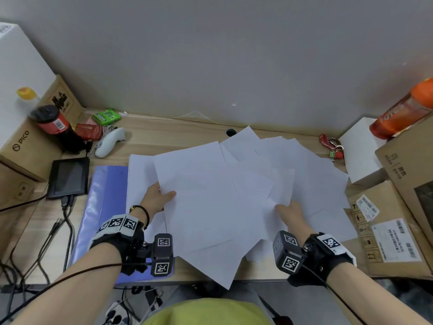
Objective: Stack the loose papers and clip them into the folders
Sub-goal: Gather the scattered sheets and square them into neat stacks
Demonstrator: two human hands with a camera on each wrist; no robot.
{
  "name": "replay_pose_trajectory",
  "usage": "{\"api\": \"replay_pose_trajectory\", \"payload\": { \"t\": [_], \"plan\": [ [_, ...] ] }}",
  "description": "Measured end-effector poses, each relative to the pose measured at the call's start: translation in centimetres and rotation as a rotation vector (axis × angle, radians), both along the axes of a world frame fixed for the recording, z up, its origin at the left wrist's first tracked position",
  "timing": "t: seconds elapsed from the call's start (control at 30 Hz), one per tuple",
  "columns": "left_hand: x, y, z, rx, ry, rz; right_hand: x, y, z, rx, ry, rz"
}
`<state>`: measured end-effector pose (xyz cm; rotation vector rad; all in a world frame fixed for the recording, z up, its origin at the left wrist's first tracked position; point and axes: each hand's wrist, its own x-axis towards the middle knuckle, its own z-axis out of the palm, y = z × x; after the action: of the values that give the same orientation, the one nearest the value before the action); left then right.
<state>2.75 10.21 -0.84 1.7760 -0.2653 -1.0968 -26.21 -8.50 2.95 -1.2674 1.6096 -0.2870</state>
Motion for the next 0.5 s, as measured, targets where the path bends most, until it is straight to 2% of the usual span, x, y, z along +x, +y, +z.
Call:
{"api": "replay_pose_trajectory", "payload": {
  "t": [0.1,0.33,0.5],
  "plan": [
    [0.1,0.1,0.4,-0.04,0.049,0.004,-0.1,-0.4,0.7,-0.011,-0.035,-0.015],
    [-0.5,0.3,0.6,-0.023,0.203,-0.105,-0.3,-0.8,1.4,0.064,-0.034,0.012],
    [-1.4,-0.2,-0.1,0.051,0.113,-0.168,-0.5,-1.0,1.0,0.092,-0.047,0.025]
  ]
}}
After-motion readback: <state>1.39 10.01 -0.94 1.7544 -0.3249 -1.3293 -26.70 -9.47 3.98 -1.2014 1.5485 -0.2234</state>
